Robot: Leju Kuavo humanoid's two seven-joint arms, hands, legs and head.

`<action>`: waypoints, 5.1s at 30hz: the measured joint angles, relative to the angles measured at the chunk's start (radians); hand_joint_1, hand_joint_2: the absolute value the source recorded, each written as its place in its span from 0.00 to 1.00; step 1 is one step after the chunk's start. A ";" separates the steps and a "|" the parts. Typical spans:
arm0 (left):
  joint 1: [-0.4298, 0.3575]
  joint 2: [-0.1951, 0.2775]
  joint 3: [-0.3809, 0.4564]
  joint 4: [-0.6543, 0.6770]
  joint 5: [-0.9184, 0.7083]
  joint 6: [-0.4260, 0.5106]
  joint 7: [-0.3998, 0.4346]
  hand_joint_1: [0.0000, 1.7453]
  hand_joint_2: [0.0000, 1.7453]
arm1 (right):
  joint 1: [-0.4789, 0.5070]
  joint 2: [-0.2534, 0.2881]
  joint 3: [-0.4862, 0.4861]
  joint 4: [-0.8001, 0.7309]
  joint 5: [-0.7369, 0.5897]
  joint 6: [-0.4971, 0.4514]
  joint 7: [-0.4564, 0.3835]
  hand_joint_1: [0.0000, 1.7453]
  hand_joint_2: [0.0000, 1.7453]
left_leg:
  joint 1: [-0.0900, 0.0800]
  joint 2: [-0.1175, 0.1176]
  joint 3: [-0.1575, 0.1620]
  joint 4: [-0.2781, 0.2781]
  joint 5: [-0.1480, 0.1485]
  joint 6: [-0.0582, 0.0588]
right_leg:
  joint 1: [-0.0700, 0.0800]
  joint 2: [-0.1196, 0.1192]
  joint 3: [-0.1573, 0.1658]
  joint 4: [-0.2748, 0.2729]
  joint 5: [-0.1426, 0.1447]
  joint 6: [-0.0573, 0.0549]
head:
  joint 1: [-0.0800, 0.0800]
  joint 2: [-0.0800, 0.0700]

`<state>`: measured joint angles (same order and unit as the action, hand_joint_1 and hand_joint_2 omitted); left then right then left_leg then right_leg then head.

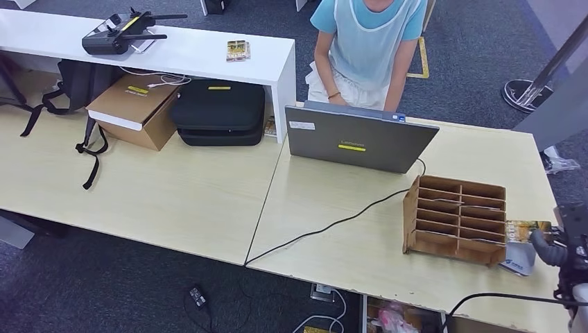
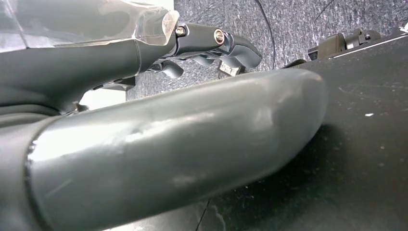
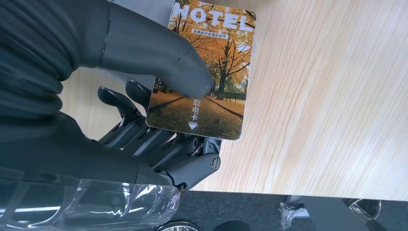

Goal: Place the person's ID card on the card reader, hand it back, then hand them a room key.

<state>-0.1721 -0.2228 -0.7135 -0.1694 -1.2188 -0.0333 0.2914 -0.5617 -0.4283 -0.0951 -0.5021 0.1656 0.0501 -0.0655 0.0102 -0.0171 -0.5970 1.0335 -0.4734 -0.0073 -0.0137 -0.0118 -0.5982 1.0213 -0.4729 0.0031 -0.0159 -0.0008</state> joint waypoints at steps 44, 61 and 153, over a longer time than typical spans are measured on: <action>0.010 -0.004 0.047 -0.003 0.006 0.021 0.000 0.00 0.00 | -0.018 0.001 0.014 -0.024 0.173 -0.124 -0.056 1.00 1.00 | 0.000 0.001 0.000 0.000 0.000 0.000 | 0.000 0.000 0.000 0.000 0.000 0.000 | 0.000 0.000; 0.011 -0.003 0.055 -0.004 -0.003 0.022 0.000 0.00 0.00 | -0.260 0.159 0.109 -0.115 0.270 -0.183 -0.140 1.00 1.00 | 0.000 0.005 0.001 0.000 0.001 -0.001 | 0.000 0.005 -0.001 0.002 0.001 -0.001 | 0.000 0.000; 0.054 -0.012 0.254 -0.006 0.064 0.082 0.000 0.00 0.00 | 0.637 0.063 -0.106 -1.273 0.392 -0.220 -0.235 0.00 1.00 | 0.002 0.000 0.013 -0.002 -0.009 0.002 | 0.002 0.000 0.016 -0.007 -0.008 0.003 | 0.001 0.000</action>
<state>-0.1185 -0.2346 -0.4591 -0.1755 -1.1550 0.0485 0.2914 0.0750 -0.3654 -0.2015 -1.7756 0.5573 -0.1699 -0.3008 0.0117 -0.0169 -0.5843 1.0314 -0.4824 -0.0048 -0.0120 -0.0119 -0.5823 1.0139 -0.4808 0.0066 -0.0154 -0.0008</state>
